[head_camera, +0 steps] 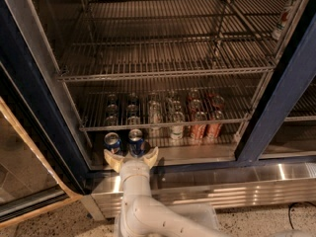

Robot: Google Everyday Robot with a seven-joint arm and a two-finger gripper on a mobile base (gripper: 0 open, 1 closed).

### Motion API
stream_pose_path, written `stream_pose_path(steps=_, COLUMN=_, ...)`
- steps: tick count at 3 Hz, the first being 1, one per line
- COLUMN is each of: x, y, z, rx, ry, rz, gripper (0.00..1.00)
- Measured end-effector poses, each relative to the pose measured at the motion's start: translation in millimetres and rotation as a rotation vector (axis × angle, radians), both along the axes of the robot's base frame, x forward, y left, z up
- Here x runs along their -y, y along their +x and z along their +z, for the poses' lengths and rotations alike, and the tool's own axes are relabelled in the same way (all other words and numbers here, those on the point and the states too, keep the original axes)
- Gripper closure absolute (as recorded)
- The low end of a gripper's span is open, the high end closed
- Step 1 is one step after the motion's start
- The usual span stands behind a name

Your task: Pick pepsi can from bottom shelf of fridge

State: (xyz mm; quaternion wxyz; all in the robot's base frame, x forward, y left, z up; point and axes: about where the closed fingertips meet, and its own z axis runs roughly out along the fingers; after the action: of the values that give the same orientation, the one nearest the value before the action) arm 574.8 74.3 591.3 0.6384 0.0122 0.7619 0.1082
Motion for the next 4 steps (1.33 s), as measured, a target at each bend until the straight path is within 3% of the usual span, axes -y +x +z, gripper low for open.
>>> stream_pose_path(steps=4, x=1.2, y=6.1, z=-8.2, rx=-0.011, ry=0.031, rz=-0.019, gripper=0.12)
